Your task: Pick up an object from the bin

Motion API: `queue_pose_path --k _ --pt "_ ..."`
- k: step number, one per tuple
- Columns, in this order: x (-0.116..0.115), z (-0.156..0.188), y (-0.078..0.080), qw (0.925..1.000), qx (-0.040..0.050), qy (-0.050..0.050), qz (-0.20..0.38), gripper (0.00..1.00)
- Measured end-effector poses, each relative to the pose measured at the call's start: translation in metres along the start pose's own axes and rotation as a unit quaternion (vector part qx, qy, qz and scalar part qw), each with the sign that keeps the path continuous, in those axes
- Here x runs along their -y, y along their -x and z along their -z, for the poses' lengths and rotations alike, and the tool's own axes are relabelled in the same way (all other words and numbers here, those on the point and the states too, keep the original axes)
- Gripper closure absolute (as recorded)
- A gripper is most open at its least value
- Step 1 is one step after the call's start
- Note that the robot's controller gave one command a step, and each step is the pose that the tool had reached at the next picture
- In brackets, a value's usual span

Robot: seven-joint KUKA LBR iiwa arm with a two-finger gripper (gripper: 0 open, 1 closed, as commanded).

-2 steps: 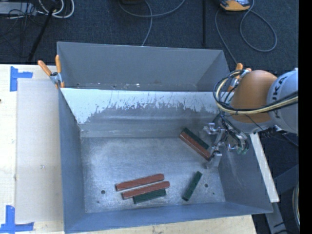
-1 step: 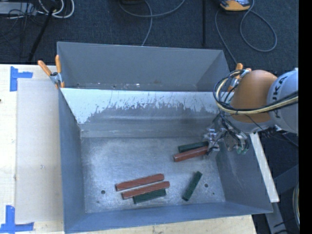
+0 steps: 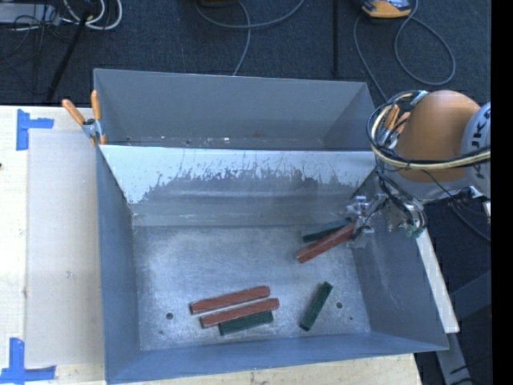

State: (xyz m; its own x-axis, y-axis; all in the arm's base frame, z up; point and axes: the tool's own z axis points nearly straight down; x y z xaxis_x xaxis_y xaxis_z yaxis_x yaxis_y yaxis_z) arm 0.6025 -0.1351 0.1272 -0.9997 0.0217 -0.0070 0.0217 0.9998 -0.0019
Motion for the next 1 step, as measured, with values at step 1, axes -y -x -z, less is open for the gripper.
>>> queue_pose_path --k 1 --pt "-0.0003 0.0343 0.0020 1.0000 -0.0009 0.000 0.001 1.00"
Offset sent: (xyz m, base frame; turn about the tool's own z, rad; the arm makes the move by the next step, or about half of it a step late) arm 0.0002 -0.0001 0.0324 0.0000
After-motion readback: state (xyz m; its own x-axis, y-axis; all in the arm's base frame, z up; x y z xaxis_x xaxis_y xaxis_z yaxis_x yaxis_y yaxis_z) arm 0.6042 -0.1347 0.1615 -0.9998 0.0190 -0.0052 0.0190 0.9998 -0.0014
